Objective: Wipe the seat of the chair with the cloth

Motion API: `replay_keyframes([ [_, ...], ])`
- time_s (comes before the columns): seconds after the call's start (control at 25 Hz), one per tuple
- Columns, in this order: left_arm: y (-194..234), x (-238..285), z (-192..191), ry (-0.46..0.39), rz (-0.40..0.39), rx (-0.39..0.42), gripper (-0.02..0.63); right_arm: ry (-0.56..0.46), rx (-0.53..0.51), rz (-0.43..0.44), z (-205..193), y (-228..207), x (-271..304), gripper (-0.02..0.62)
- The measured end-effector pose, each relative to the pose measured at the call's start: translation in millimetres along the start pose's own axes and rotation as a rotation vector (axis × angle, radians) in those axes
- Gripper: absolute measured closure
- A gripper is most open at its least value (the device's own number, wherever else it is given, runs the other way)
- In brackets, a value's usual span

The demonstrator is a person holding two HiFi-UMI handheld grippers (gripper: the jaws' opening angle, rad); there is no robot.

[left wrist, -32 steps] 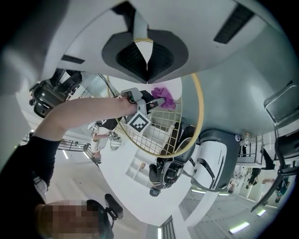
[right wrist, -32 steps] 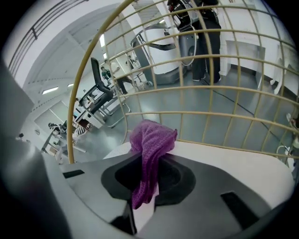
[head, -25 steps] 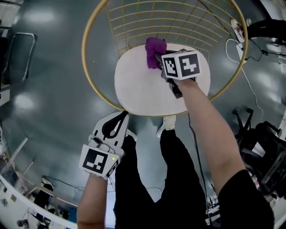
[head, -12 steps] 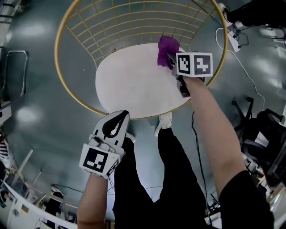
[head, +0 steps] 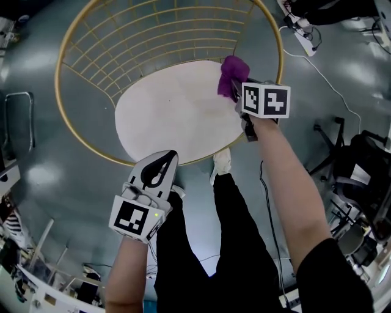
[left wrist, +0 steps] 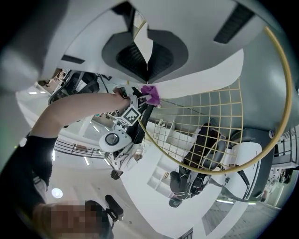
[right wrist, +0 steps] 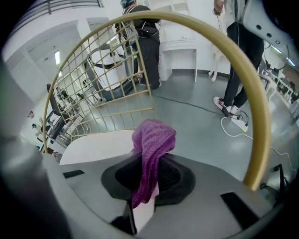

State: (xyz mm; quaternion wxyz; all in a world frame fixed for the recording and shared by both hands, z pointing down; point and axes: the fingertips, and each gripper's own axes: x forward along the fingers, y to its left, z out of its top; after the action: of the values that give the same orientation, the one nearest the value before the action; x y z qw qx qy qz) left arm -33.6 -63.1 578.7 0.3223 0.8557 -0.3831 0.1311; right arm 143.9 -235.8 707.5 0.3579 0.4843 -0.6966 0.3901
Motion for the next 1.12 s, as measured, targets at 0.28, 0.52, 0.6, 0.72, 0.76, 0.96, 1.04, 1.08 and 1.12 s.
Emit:
replay_keyframes([
  [0.28,-9.0,1.8,5.3,0.004,-0.007,0.016,0.589,-0.01,0.041,-0.011,-5.1,-12.3,-11.2,0.526],
  [0.52,-12.9,-7.8,6.9,-0.007,0.011,0.016,0.589,-0.054,0.025,0.017,-1.3,-5.0,-19.4,0.526],
  [0.6,-15.5,-12.5,8.8,-0.011,0.02,0.022,0.589,-0.101,0.024,0.079,1.1,5.9,-30.1,0.525],
  [0.72,-21.5,-21.6,16.2,-0.017,0.031,0.046,0.589,-0.157,-0.016,0.184,3.5,29.0,-52.3,0.525],
  [0.76,-23.8,-25.5,21.2,-0.023,0.033,0.052,0.589,-0.174,-0.04,0.21,6.8,38.9,-62.5,0.525],
  [0.96,-40.2,-53.4,59.8,-0.071,0.046,0.092,0.589,-0.258,-0.16,0.314,28.1,94.4,-129.1,0.525],
  [1.04,-47.8,-69.8,78.1,-0.094,0.057,0.111,0.589,-0.29,-0.201,0.353,36.6,118.2,-159.9,0.525],
  [1.08,-51.7,-78.6,87.7,-0.106,0.063,0.121,0.589,-0.307,-0.224,0.371,41.3,129.8,-176.2,0.525],
  [1.12,-55.9,-87.7,97.1,-0.117,0.071,0.132,0.589,-0.325,-0.25,0.386,46.1,141.1,-193.1,0.525],
])
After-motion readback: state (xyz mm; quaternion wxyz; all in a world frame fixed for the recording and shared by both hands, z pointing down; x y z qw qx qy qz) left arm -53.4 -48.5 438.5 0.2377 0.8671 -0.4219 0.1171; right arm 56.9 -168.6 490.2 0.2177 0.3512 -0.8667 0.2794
